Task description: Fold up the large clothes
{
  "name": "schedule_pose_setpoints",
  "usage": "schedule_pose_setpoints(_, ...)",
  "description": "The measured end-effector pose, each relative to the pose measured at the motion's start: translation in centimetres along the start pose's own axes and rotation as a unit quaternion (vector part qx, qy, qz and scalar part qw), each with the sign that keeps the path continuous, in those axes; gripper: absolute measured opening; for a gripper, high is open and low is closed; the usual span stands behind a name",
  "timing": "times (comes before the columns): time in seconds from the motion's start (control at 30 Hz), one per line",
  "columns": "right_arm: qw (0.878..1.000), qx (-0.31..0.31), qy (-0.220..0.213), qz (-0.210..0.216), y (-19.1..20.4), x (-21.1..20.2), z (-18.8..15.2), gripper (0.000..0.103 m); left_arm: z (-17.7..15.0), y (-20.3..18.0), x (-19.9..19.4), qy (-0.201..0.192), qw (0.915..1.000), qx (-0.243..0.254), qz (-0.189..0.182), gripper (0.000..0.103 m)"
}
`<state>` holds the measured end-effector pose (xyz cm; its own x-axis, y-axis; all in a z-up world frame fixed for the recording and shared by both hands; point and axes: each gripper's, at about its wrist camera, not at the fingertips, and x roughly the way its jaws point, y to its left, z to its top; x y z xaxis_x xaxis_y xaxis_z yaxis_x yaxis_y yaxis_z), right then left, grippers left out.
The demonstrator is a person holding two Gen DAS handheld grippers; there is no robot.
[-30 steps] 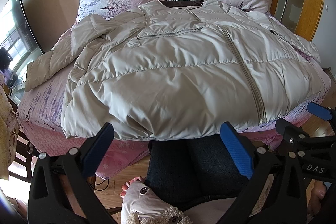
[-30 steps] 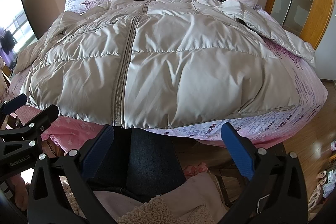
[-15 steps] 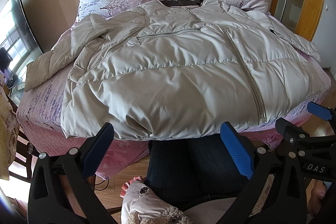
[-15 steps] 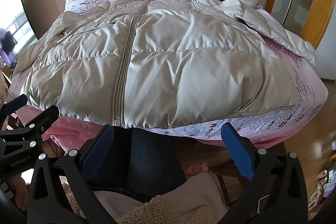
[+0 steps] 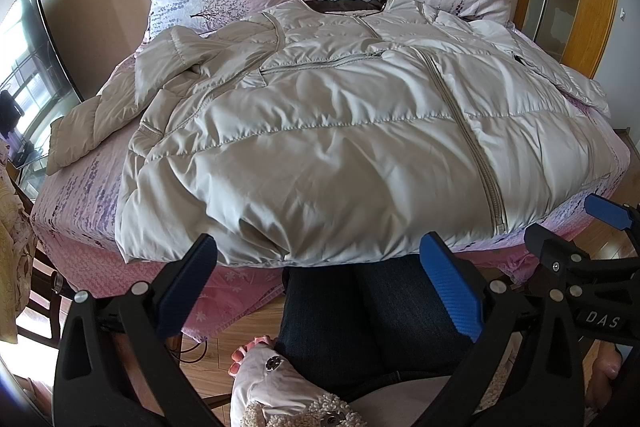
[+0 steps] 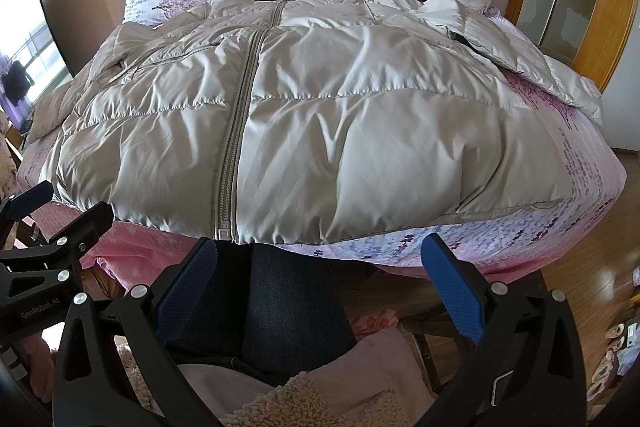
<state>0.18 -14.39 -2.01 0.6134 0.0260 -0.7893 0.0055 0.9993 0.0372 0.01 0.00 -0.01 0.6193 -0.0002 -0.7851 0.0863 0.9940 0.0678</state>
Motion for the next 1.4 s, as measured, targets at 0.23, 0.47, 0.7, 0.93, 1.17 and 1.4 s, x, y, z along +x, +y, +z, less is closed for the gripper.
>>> schedule_pose_setpoints(0.23, 1.000, 0.000, 0.000, 0.001, 0.1, 0.0, 0.0, 0.102, 0.0, 0.0, 0.0, 0.000, 1.0000, 0.000, 0.000, 0.101)
schedule_pose_setpoints(0.47, 1.000, 0.002, -0.001, 0.002, 0.2, 0.0, 0.1, 0.102, 0.0, 0.0, 0.0, 0.001, 1.0000, 0.000, 0.000, 0.101)
schedule_pose_setpoints(0.7, 1.000, 0.015, -0.012, 0.012, -0.6, -0.3, 0.2, 0.102, 0.0, 0.1, 0.1, 0.002, 1.0000, -0.004, -0.005, 0.101)
schedule_pose_setpoints(0.93, 0.999, 0.033, -0.029, 0.026, -1.3, -0.4, 1.0, 0.102, 0.4, 0.1, 0.8, 0.006, 0.9997, 0.000, -0.025, 0.101)
schedule_pose_setpoints(1.17, 0.988, 0.059, -0.105, 0.094, -4.9, -1.1, 3.6, 0.102, 1.5, 0.6, -0.8, -0.048, 0.9987, 0.011, -0.013, 0.101)
schedule_pose_setpoints(1.4, 0.949, 0.247, -0.151, 0.123, -17.1, -0.4, 8.7, 0.102, 5.1, 6.9, -0.3, -0.091, 0.9866, -0.099, -0.092, 0.101)
